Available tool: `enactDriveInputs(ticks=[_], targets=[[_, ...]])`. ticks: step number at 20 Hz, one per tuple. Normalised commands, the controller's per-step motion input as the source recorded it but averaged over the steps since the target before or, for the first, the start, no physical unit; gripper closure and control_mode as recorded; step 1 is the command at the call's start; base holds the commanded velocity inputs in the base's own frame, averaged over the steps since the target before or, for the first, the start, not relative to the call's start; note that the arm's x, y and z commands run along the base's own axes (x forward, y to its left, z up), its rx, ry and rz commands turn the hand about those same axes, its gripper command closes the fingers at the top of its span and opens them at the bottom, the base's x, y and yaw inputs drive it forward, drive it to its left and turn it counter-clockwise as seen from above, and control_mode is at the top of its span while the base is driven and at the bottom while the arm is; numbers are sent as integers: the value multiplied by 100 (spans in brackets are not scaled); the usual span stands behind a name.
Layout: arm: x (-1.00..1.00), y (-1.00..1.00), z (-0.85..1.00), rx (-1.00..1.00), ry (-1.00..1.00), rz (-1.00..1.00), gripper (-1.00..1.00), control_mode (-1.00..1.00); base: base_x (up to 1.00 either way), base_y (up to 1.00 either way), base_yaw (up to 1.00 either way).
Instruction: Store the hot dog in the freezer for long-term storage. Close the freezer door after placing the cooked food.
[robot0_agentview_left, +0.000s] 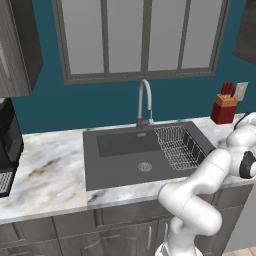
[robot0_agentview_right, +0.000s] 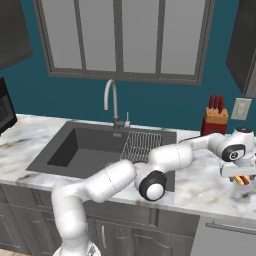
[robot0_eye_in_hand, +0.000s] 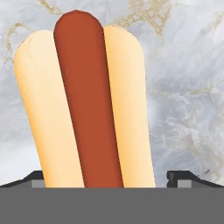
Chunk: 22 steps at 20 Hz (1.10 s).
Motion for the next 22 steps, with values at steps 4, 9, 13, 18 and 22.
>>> enactDriveInputs(ticks=[4, 9, 13, 18, 22], targets=[[0, 0, -17, 0, 0, 1, -100, -100, 0, 0, 0], [0, 0, -19, 0, 0, 0, 100, -100, 0, 0, 0], [0, 0, -22, 0, 0, 0, 100, -100, 0, 0, 0], [0, 1, -16, 0, 0, 0, 100, -100, 0, 0, 0], [-4, 10, -8, 0, -2, -2, 100, -100, 0, 0, 0]])
